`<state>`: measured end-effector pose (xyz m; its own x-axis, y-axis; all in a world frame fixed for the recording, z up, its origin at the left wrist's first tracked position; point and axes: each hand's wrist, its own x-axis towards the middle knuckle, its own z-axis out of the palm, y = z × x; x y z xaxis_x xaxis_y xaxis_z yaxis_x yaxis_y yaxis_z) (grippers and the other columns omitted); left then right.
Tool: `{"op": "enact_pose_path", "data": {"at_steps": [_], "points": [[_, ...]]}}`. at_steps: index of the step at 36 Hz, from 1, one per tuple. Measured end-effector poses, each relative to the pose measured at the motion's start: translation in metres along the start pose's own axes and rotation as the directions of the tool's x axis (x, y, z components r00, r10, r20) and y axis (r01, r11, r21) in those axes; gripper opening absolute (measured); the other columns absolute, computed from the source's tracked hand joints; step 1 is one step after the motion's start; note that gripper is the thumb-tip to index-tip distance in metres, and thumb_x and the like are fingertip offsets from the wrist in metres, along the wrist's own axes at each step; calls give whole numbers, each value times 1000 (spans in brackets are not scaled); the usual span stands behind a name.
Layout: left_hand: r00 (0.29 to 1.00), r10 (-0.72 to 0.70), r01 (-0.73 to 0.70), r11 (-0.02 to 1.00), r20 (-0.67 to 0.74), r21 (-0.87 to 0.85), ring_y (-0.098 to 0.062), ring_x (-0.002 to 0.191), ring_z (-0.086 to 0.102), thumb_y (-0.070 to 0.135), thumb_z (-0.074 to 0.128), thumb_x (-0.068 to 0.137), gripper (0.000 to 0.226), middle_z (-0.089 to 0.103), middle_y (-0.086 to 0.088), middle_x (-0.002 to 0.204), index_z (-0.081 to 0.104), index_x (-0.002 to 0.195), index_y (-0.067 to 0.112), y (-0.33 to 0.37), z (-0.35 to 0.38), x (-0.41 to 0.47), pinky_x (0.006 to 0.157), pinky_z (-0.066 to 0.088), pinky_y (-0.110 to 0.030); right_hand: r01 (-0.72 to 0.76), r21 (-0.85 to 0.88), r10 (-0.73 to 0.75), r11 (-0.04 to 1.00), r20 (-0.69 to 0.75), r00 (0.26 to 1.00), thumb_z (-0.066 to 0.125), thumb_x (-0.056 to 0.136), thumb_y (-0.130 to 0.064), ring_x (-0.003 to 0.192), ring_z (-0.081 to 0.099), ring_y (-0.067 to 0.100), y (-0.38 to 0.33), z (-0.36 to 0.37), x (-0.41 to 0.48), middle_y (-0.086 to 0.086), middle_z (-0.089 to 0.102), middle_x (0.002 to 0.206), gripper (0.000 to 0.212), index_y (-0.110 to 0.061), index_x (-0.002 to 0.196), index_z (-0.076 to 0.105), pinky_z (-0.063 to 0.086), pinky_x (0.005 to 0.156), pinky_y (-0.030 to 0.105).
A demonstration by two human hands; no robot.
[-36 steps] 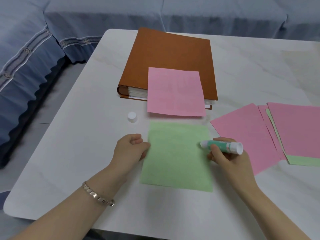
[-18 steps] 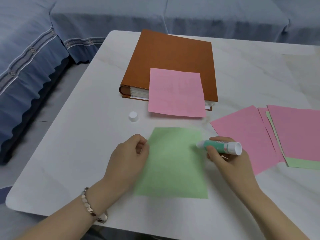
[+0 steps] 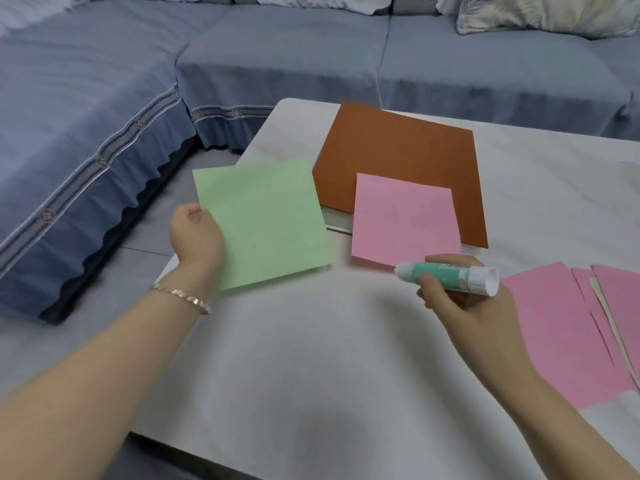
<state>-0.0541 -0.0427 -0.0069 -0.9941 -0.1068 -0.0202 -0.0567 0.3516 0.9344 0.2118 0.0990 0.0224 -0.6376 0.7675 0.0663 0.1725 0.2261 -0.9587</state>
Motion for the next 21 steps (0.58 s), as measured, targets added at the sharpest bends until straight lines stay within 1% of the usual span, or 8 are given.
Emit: {"op": "enact_pose_path", "data": {"at_steps": [1,3,5,7,10,13,16,21], "points": [[1000,-6,5,999,15,41,-12,71,45,1,36,91,23,46,8,71,56,98,9,-6,3,5,45,33,-6,-5,-9,5,1000,12,1000,66,81,-16,74,65,12,-1,4,1,0,68,86,15,-27,90,63,50,60,12],[998,-10,4,994,56,109,-17,80,46,2,34,93,27,52,-1,82,57,107,2,-16,8,12,58,36,-20,-14,-48,16,999,31,999,67,81,-18,74,65,10,0,10,2,-2,69,86,15,-28,90,62,49,59,12],[995,-20,4,988,103,156,-25,87,52,6,34,95,29,58,-10,98,54,116,2,-24,8,14,70,37,-26,-30,-77,33,997,39,999,67,81,-19,73,66,7,2,14,3,-5,69,85,15,-27,91,63,48,58,11],[984,-10,-25,979,175,200,-32,104,54,8,35,98,31,58,-15,116,50,125,5,-30,8,16,83,40,-32,-40,-95,44,995,38,998,68,80,-18,69,64,2,2,15,3,-8,69,81,15,-27,91,63,45,56,8],[956,41,-124,955,292,271,-28,127,42,13,37,99,40,45,-13,139,38,139,9,-33,6,12,102,32,-33,-38,-119,42,992,26,999,69,80,-15,58,57,-5,2,12,3,-13,64,67,15,-27,86,64,38,49,5],[915,181,-327,855,361,401,-25,140,22,13,42,98,49,28,-11,151,29,145,9,-30,2,-1,113,16,-35,-50,-140,53,989,17,998,69,80,-12,60,57,-7,6,1,1,-17,64,65,17,-28,85,63,38,51,3],[816,302,-510,778,492,368,-23,140,14,11,47,95,49,20,-11,153,34,142,11,-19,0,-31,112,12,-32,-69,-149,69,987,-3,998,69,80,-11,63,59,-6,10,-15,-3,-24,65,75,17,-24,88,64,41,55,3],[495,457,-737,671,739,79,-11,120,41,8,52,92,32,50,-1,131,56,123,12,1,13,-99,97,22,-12,-94,-192,77,977,-97,992,69,79,-10,68,61,-4,19,-51,-13,-13,68,79,20,-26,88,64,43,56,4]]}}
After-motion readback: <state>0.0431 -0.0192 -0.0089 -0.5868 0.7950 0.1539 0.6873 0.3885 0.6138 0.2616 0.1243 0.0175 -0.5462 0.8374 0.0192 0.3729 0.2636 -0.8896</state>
